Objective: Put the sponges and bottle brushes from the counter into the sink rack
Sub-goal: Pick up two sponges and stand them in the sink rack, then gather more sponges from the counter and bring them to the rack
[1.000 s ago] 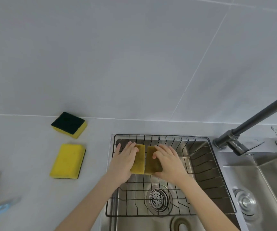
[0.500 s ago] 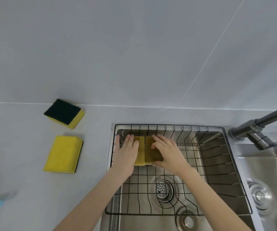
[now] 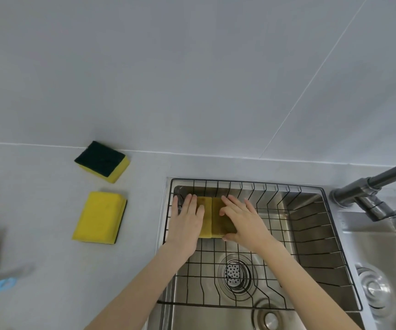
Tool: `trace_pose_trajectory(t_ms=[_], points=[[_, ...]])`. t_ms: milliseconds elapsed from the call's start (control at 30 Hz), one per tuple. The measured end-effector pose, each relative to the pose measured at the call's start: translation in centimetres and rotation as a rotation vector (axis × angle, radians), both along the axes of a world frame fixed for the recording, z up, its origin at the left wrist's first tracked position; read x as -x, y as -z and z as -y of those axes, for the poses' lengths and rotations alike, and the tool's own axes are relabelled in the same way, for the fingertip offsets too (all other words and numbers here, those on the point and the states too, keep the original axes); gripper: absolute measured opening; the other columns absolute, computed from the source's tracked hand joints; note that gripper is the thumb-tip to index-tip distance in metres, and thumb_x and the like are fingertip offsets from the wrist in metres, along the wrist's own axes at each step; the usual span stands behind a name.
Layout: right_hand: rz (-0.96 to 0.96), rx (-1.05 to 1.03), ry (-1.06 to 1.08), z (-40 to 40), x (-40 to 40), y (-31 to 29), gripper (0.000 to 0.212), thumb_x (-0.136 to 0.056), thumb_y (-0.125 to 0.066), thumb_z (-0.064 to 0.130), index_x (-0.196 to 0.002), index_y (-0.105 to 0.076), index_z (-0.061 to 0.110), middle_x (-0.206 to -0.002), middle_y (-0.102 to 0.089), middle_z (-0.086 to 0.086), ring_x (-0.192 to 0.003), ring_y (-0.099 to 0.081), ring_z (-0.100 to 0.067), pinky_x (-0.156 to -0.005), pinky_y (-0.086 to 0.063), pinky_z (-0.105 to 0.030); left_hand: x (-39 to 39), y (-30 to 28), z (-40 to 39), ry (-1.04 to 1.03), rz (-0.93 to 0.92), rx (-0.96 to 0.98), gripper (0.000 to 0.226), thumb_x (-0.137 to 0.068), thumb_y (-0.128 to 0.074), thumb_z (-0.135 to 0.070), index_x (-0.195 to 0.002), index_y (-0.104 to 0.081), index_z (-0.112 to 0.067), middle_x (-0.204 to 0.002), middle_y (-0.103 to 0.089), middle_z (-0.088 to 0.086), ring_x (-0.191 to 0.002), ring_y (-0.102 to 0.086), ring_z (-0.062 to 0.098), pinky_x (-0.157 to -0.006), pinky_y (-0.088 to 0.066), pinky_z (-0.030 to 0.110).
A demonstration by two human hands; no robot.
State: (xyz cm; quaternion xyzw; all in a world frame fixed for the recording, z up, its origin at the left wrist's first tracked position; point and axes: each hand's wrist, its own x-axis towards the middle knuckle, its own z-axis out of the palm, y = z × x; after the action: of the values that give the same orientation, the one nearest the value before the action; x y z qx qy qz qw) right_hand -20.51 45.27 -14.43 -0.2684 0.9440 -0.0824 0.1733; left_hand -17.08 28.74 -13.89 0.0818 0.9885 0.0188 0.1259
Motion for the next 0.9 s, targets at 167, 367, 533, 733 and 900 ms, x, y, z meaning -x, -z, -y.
trace_pose_trajectory(t_ms=[167,367,533,733,900], points=[[0.064,-0.118,0.023,1.4,-0.5,-3.5,0.062,-0.079,-0.065,0.041,-0.131,-0.041,0.019,-0.155,-0.017,-0.007,-0.142,-0.011,-0.024,-0.117,-0.008,-0.043,-1.1,-2.5,1.3,0.040,-0.007,-0.159,0.067,-0.085,-0.060,-0.021,-0.139,-0.022,-0.015,-0.155,-0.015,0.012,-0.144,-0.008,0.026,-0.118,-0.003,0.049],[0.080,0.324,0.177,7.6,-2.2,-8.4,0.041,-0.090,-0.053,0.025,-0.130,-0.043,0.023,-0.128,-0.058,0.000,-0.115,-0.054,-0.018,-0.096,-0.043,-0.033,-4.1,-7.2,6.0,-0.147,-0.328,-0.511,0.031,-0.086,-0.055,-0.009,-0.117,-0.055,-0.012,-0.122,-0.060,0.010,-0.112,-0.056,0.027,-0.092,-0.048,0.041],[0.161,0.450,0.127,14.6,-5.1,-8.7,0.041,-0.094,-0.050,0.023,-0.133,-0.037,0.023,-0.127,-0.056,-0.002,-0.113,-0.051,-0.013,-0.091,-0.039,-0.023,-7.9,-7.2,12.9,-0.316,-0.423,-0.514,0.028,-0.080,-0.052,-0.020,-0.104,-0.062,-0.012,-0.103,-0.070,0.008,-0.090,-0.067,0.025,-0.072,-0.056,0.032],[0.107,0.368,0.105,22.3,-7.4,-6.6,0.055,-0.094,-0.049,0.027,-0.141,-0.025,0.013,-0.150,-0.029,-0.006,-0.139,-0.017,-0.022,-0.113,-0.020,-0.033,-11.4,-6.6,21.3,-0.525,-0.209,-0.439,0.042,-0.096,-0.035,-0.022,-0.136,-0.033,-0.010,-0.147,-0.035,0.013,-0.134,-0.035,0.028,-0.106,-0.036,0.040],[-0.074,0.298,0.120,27.2,-5.6,-6.5,0.052,-0.096,-0.043,0.031,-0.141,-0.024,0.014,-0.154,-0.018,-0.008,-0.142,-0.009,-0.025,-0.116,-0.014,-0.039,-10.4,-6.3,27.5,-0.541,-0.080,-0.407,0.050,-0.098,-0.034,-0.025,-0.143,-0.016,-0.011,-0.156,-0.014,0.010,-0.143,-0.014,0.022,-0.116,-0.022,0.036]])
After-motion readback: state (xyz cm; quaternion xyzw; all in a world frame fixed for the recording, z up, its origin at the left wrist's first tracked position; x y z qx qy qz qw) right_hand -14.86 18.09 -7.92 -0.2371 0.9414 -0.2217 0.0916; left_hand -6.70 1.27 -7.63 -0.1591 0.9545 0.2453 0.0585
